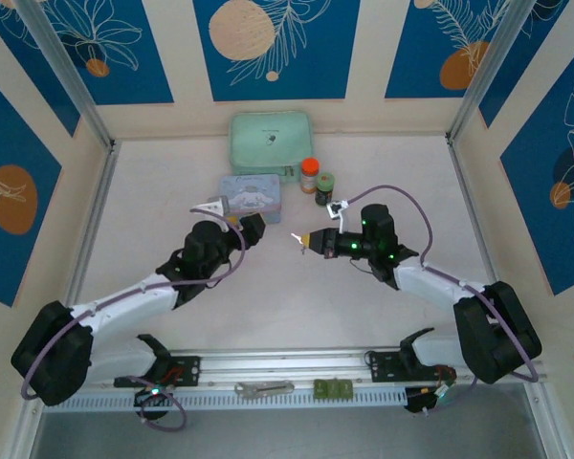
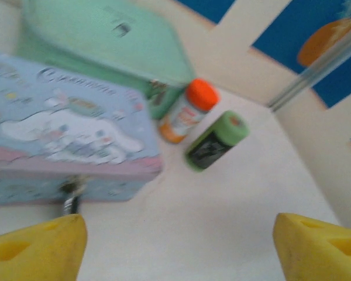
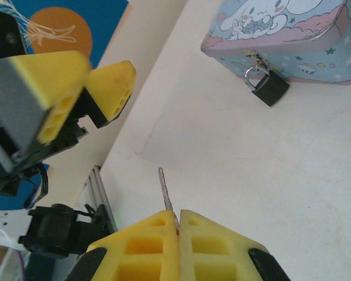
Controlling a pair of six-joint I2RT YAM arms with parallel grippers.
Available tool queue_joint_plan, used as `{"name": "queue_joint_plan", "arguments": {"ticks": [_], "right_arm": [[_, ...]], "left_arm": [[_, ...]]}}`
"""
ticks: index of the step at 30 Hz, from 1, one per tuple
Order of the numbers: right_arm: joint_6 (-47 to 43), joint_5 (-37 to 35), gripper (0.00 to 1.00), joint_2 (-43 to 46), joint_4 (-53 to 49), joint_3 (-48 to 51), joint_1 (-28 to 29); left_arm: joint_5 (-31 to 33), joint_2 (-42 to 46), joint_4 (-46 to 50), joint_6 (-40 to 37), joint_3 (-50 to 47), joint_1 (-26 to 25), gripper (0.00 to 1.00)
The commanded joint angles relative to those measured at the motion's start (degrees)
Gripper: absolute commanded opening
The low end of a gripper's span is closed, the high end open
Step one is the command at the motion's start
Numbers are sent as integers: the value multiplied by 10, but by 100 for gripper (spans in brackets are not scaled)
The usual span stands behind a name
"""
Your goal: Unlock the padlock with the key
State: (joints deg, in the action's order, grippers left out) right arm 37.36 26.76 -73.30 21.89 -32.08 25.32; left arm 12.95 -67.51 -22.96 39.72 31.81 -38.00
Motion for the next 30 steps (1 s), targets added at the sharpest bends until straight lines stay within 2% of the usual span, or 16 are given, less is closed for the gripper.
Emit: {"name": "queue_joint_plan", "arguments": {"ticks": [1, 6, 12, 15, 25, 30], "right_arm": [[-34, -47, 0, 2, -69, -27, 11], [-24, -59, 0, -7, -68, -30, 16], [-22, -65, 0, -5, -77, -32, 17], [-18, -57, 0, -8, -71, -32, 20], [-21, -64, 0, -9, -75, -29, 35], [-18, -63, 0, -20, -63, -30, 35]], "left_arm": [[-29, -21, 60, -23, -4, 35, 76], [-118, -97, 60, -19, 22, 77, 60], [-148, -194, -8, -16, 43, 79, 53], [-152, -241, -52, -8, 56, 78, 38], [-32, -304, -80, 7, 69, 62, 40], [-29, -331, -93, 9, 78, 58, 41]]}}
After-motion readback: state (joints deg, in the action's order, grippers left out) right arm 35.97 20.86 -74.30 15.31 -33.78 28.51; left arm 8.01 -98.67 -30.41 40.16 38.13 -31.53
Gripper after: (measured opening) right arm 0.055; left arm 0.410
